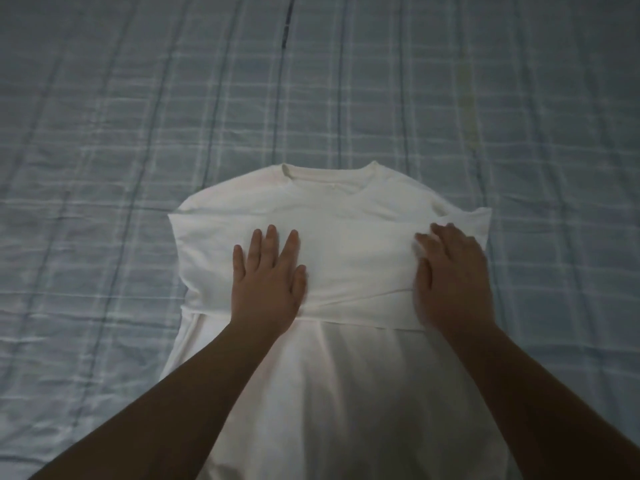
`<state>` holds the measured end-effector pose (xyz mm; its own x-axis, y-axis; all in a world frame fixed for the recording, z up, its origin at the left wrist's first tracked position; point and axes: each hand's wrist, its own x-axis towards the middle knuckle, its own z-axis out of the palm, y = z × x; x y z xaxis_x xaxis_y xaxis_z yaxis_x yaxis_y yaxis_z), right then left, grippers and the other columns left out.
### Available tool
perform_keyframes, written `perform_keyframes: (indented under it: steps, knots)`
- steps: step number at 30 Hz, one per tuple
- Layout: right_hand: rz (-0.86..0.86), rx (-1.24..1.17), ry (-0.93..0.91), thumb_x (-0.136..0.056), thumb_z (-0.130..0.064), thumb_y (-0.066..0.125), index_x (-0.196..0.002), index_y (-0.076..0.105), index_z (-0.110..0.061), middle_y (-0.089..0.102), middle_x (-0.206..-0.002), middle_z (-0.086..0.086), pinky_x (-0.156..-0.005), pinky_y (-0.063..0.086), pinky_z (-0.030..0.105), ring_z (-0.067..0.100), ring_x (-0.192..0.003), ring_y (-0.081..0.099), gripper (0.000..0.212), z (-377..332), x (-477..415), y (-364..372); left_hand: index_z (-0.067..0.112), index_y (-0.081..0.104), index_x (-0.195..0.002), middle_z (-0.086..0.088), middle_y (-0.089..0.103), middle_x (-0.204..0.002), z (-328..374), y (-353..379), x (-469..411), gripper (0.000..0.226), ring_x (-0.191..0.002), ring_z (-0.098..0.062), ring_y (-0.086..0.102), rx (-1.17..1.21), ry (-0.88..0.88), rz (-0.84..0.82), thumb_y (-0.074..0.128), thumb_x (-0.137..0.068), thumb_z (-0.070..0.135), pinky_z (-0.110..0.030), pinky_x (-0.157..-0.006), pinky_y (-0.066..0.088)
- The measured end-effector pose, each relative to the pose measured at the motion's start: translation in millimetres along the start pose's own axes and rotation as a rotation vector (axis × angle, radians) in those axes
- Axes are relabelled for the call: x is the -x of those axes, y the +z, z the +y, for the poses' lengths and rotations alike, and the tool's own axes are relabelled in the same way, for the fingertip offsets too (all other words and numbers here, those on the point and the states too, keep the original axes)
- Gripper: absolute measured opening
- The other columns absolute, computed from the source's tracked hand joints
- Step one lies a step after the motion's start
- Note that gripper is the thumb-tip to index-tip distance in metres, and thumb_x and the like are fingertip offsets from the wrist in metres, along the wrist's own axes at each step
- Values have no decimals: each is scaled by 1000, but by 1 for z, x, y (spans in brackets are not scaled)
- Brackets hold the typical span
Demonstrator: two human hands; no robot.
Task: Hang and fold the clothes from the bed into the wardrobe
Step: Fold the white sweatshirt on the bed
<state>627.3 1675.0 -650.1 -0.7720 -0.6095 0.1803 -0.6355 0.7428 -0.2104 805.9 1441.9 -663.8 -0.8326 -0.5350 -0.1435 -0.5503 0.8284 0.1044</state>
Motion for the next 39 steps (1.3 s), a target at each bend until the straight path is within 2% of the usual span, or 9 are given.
perform_keyframes:
  steps: [4, 12, 17, 25, 30, 33, 35, 37, 39]
  knots:
    - [-243, 114, -18, -98, -36, 35, -152, 36, -13, 31, -160, 11, -120, 17, 54, 29, -150, 23, 59, 5, 6, 14, 34, 11, -159, -8, 10, -167, -8, 4, 4, 66, -154, -30, 2, -59, 9, -73, 11, -98, 59, -57, -121, 2]
    - [-279, 152, 27, -98, -42, 28, -156, 26, -18, 25, -163, 7, -121, 15, 52, 25, -150, 20, 63, 27, 1, 24, 36, 0, -159, -5, 1, -168, 11, 20, -5, 66, -154, -27, -4, -72, -19, -70, 7, -97, 60, -58, -121, -3]
    - [-282, 99, 10, -97, -36, 28, -153, 34, -13, 29, -161, 14, -120, 17, 55, 32, -149, 23, 61, 12, 17, -1, 34, 5, -159, -7, 5, -168, 7, 8, 24, 67, -154, -28, -1, -31, -9, -102, 4, -96, 58, -55, -122, 0]
    - [-242, 28, 10, -95, -29, 38, -150, 38, -13, 34, -158, 14, -118, 22, 55, 33, -146, 29, 57, -12, 173, -34, 24, 20, -159, -13, 19, -165, -19, -6, 153, 60, -153, -33, 11, -6, 108, -80, 22, -102, 43, -54, -122, 9]
    - [-275, 3, 273, -91, -26, 41, -146, 44, -4, 38, -153, 24, -112, 28, 58, 43, -141, 36, 59, -21, 285, -58, 19, 28, -157, -16, 20, -164, -57, -1, 260, 65, -153, -36, 9, 41, 16, -77, 51, -96, 19, -56, -122, 11]
    - [-215, -216, 447, -97, -13, 50, -146, 44, 0, 35, -153, 28, -118, 26, 51, 43, -141, 33, 51, -35, 328, -71, 14, 23, -158, -17, 16, -165, -82, -2, 313, 68, -152, -38, 6, 93, -176, -164, 50, -96, 19, -51, -124, 7]
    - [-160, -425, 649, -95, -2, 56, -147, 40, -2, 37, -152, 24, -120, 24, 44, 36, -141, 34, 55, -48, 339, -79, 15, 18, -158, -15, 17, -164, -94, -1, 335, 72, -150, -36, 13, 238, -341, -207, 52, -96, 21, -50, -122, 18]
    - [-81, -609, 811, -90, 5, 56, -145, 40, 0, 47, -144, 20, -116, 34, 45, 32, -133, 46, 58, -61, 342, -83, 17, 28, -153, -12, 39, -150, -97, -3, 348, 74, -134, -34, 41, 593, -564, -156, 64, -88, 15, -45, -102, 47]
    - [-34, -664, 995, -90, -1, 60, -145, 38, 0, 51, -139, 20, -107, 41, 37, 30, -124, 52, 59, -69, 338, -86, 14, 40, -141, -5, 59, -118, -94, -4, 352, 64, -108, -30, 61, 756, -700, -141, 71, -85, 17, -24, -69, 51]
